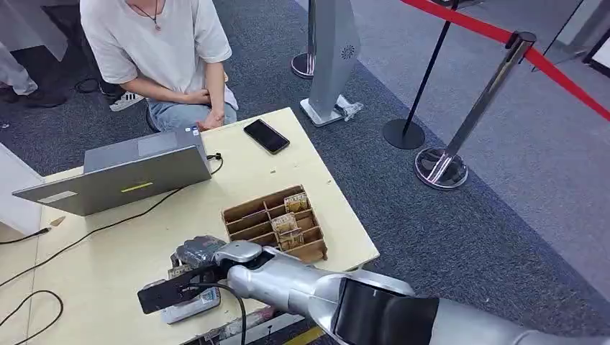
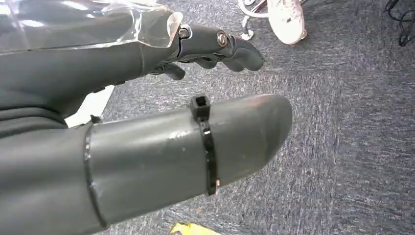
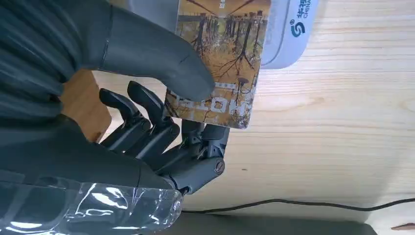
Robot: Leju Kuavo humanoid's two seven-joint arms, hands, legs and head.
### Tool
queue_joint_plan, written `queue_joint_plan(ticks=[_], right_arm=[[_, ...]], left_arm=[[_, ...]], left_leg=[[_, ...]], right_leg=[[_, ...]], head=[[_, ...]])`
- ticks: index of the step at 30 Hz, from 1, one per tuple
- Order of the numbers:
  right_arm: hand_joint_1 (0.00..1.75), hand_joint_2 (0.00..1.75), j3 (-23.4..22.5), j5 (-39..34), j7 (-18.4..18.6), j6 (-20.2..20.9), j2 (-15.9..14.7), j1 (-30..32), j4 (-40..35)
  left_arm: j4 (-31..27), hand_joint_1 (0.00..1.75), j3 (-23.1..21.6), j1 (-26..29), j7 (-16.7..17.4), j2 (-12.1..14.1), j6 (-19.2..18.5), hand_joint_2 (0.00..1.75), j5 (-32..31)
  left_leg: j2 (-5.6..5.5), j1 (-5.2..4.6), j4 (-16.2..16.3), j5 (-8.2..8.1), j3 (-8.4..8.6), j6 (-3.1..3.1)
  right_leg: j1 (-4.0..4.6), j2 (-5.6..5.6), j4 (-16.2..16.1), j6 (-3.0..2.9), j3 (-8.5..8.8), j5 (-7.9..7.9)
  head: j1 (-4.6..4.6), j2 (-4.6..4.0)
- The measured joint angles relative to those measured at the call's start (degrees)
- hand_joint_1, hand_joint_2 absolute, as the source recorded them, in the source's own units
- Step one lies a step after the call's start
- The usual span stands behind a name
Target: Pass the card to the sensor for recognition and then transmit it.
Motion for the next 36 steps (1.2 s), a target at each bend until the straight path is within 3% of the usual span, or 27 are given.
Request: queue_joint_plan(ticks=[17,28,36], right_arm=[[1.75,1.75,0.0,0.9,0.6,-0.8,0.6,0.2,0.9],[1.75,1.75,1.6,6.3,4.5,-4.4,1.4,0.4,1.4],[1.75,1.75,2.4,7.0,4.8,-4.9,1.5,0.5,1.4]], left_arm=[[0.0,0.0,0.0,0.0,0.2,0.0,0.0,0.0,0.0],[0.0,0.0,0.1,0.0,0.2,0.0,0.0,0.0,0.2],[0.0,0.0,0.1,0.0,0.2,0.1,0.0,0.0,0.2]], left_leg=[[0.0,0.0,0.0,0.0,0.0,0.0],[0.0,0.0,0.0,0.0,0.0,0.0],[0.0,0.0,0.0,0.0,0.0,0.0]], right_leg=[[0.0,0.0,0.0,0.0,0.0,0.0],[0.0,0.0,0.0,0.0,0.0,0.0],[0.0,0.0,0.0,0.0,0.0,0.0]], head=[[0.0,0.0],[0.0,0.0],[0.0,0.0]])
